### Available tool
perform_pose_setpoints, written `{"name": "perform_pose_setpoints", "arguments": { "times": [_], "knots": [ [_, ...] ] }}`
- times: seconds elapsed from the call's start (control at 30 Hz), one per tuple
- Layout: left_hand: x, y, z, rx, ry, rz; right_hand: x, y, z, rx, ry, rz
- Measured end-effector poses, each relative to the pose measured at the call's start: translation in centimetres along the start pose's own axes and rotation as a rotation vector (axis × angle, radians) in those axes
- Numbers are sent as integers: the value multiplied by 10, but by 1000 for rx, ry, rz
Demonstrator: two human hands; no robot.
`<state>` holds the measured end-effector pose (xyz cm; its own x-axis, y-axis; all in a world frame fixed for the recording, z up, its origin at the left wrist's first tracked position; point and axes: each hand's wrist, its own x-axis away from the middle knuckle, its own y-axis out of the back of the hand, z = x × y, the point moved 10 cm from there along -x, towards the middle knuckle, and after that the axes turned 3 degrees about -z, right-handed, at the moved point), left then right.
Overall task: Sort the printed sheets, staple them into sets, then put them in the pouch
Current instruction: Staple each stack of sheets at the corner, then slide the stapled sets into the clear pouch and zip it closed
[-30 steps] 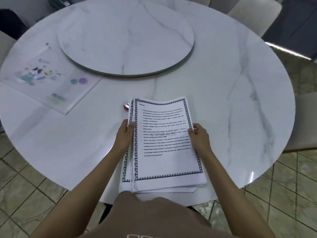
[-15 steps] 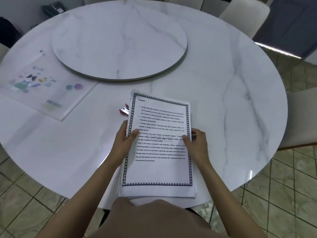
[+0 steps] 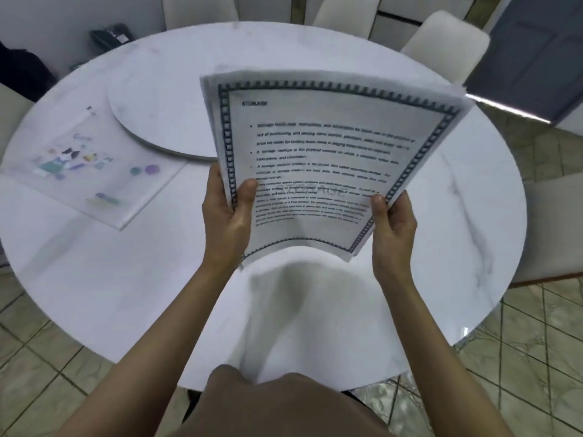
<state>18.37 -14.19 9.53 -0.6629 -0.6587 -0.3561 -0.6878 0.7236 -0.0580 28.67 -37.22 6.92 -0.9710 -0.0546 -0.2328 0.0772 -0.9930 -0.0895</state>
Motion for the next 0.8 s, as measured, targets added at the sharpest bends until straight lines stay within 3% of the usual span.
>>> {"name": "perform_pose_setpoints", "arguments": {
  "times": [0.23,0.47,0.67,0.8],
  "knots": [
    [44,7,78,-118,306,132,34,0,-59,61,-183,32],
    [37,5,82,-263,330,183,23,8,-69,294,-257,53],
    [68,9,133,-515,571,311,37,21,-111,521,-399,25],
    [81,20,145,-569,636,288,50,24,-130,592,-463,42]
  ]
}}
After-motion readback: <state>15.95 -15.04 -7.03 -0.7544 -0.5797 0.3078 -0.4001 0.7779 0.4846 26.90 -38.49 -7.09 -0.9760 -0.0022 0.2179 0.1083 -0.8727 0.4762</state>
